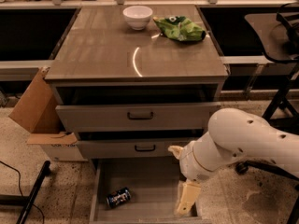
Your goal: Pick pepsi can from bottom drawer and place on counter
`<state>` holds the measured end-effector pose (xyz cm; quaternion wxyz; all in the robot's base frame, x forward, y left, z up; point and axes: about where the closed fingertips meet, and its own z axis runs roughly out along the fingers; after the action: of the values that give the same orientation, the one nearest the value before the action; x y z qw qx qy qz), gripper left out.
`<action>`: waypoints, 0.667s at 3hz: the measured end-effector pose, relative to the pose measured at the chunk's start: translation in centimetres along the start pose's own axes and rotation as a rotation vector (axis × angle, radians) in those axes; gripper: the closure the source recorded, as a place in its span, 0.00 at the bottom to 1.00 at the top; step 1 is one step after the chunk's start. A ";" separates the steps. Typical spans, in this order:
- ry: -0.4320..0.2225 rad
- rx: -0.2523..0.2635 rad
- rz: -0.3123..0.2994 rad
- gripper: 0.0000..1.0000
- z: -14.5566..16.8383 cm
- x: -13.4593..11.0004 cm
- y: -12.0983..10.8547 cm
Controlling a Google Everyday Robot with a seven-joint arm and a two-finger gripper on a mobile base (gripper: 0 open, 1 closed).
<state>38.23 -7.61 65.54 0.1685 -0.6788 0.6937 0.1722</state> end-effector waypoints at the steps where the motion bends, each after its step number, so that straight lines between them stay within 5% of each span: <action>1: 0.000 -0.001 0.000 0.00 0.0 0.0 0.0; 2: -0.005 0.024 -0.005 0.00 2.9 0.2 -1.2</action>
Offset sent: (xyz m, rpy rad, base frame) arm 0.0624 0.0547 -0.1338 0.0246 -0.1220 -0.0465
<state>39.41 -6.48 62.89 0.1788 -0.6779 0.6937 0.1649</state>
